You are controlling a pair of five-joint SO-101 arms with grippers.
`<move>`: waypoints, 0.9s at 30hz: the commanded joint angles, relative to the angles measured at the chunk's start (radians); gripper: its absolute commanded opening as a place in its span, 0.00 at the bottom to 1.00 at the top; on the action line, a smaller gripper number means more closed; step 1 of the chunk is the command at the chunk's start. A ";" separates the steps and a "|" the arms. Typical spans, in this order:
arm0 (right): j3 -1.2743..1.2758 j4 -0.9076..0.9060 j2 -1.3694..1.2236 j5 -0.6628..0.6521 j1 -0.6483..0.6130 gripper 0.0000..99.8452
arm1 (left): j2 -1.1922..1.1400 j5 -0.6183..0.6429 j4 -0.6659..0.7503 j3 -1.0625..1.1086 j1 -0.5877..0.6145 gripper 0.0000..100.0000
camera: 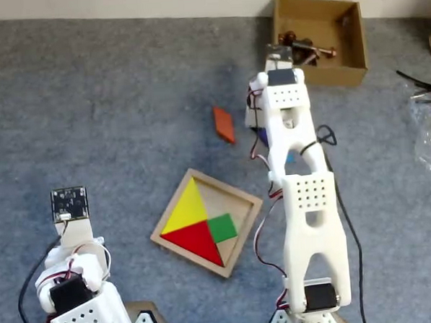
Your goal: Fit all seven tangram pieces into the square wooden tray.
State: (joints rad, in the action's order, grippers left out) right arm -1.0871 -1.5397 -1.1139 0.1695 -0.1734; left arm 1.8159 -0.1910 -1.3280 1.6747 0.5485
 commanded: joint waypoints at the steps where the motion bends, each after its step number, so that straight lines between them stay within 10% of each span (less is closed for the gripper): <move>1: -0.058 -0.081 -0.004 -0.054 -0.033 0.20 | 0.005 0.009 -0.009 0.021 -0.015 0.01; 27: -0.242 -0.219 -0.091 -0.313 -0.074 0.20 | 0.005 0.009 -0.009 0.021 -0.015 0.01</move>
State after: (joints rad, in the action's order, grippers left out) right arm -1.2973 -1.7208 -1.2045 -0.1112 -0.2117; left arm 1.8159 -0.1910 -1.3280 1.6747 0.5485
